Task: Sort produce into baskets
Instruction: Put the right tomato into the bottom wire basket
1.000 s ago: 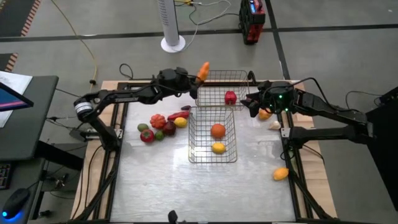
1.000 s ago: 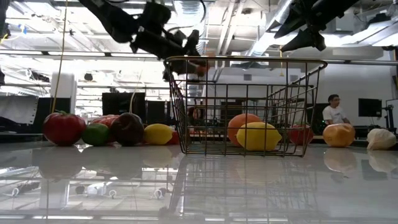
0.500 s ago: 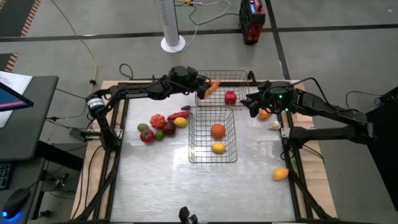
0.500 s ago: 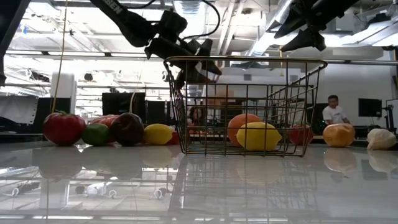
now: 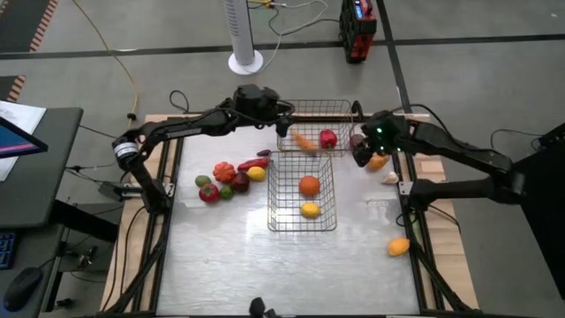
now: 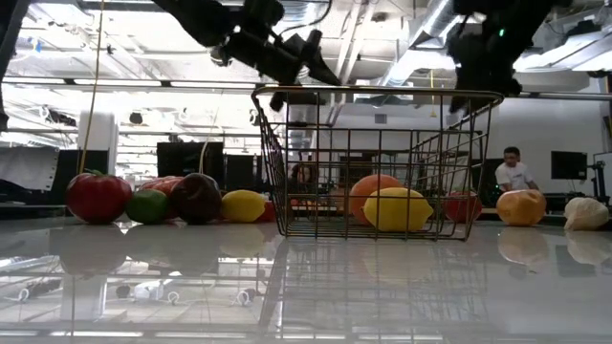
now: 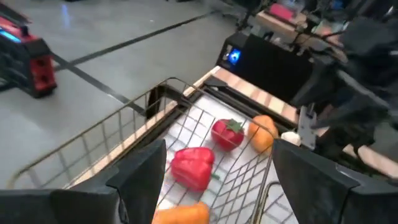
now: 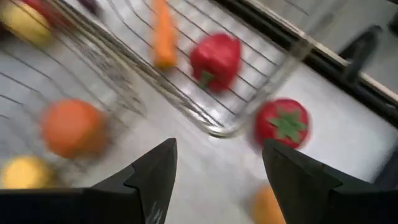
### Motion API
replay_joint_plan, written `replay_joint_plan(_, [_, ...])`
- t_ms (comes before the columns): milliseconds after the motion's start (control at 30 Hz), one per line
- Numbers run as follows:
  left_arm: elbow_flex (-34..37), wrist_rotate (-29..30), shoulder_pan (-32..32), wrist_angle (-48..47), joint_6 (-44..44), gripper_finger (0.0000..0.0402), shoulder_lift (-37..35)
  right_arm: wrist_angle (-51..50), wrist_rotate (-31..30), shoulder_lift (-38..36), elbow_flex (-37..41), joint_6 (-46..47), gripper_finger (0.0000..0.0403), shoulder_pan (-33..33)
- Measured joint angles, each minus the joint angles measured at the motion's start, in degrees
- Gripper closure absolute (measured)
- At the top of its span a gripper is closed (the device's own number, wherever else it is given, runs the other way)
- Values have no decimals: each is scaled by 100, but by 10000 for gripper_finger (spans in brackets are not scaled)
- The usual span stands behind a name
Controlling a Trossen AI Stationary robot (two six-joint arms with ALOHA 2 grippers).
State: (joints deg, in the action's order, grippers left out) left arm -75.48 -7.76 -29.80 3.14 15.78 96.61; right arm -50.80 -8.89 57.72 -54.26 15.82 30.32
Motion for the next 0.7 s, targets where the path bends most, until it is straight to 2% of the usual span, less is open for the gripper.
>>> replay_joint_plan(267, [12, 261, -4, -1108, -690, 122, -680, -308, 916, 591, 2, -1905, 123, 1120])
replay_joint_plan(367, [13, 253, 2, -1337, -805, 122, -861, -328, 1029, 874, 2, -2593, 95, 1458])
replay_joint_plan(567, [15, 360, -2, -1627, -1006, 122, -1182, -332, 1041, 1650, 2, -3130, 11, 1836])
replay_joint_plan(700, [13, 420, -12, -1855, -1252, 122, -1396, -188, 1016, 2148, 4, -3497, 21, 1952])
